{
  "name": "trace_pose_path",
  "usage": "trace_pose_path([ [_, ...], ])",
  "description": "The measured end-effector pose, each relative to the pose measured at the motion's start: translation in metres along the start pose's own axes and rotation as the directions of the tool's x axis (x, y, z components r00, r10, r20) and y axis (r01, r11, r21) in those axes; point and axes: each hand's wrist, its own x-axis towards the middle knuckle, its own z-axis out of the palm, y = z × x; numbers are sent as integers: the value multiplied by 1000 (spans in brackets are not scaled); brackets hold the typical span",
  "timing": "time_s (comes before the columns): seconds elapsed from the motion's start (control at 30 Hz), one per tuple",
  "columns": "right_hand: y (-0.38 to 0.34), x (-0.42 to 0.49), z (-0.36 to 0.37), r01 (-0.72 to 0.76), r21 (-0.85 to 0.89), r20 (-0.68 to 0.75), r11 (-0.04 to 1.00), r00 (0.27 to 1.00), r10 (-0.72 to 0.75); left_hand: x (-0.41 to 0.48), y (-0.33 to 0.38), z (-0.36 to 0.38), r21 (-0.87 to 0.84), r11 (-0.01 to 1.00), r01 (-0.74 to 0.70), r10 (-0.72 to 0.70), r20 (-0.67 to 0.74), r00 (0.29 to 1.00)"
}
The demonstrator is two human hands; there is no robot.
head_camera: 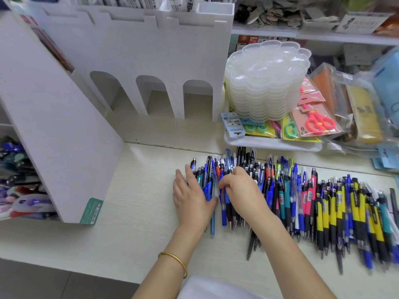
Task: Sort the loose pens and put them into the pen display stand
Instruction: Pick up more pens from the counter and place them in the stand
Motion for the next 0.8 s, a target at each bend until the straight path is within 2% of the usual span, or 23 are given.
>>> trace_pose_path([
  [0.13,-1,-1,0,11,-26,-10,1000,1000,-11,-9,0,2,88,996,28,-19,-103,994],
  [0.47,0,-4,-2,44,-66,-11,997,999,-45,6,14,4,143,988,62,-49,-94,994],
  [0.7,1,-4,-3,34,-72,5,997,999,-34,8,3,12,248,968,25,15,-157,987],
  [0.8,4,-3,0,14,-64,9,998,1000,-13,12,6,9,236,970,49,-22,-116,993],
])
